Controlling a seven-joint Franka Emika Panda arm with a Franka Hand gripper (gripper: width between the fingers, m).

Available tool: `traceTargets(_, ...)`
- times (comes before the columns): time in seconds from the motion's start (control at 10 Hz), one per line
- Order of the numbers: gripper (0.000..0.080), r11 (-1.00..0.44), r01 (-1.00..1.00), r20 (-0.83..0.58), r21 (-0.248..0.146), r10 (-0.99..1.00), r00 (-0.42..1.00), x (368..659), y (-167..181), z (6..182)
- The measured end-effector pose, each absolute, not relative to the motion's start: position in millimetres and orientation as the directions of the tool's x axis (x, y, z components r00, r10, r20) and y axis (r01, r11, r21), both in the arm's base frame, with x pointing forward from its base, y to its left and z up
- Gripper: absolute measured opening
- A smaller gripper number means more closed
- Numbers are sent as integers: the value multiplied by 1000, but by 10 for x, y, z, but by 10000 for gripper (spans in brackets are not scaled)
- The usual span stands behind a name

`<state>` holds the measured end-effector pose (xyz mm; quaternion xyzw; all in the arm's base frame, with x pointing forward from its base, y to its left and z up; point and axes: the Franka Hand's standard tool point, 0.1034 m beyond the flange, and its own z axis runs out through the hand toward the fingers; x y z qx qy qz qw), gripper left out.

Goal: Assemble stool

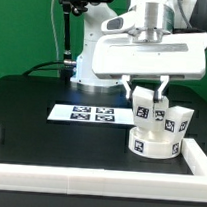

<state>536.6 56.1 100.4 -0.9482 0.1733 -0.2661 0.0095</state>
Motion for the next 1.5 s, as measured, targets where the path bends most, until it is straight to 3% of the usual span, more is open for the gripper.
traceTargets(1.5, 327, -942, -325, 496, -89, -324, 806, 5248, 522, 881)
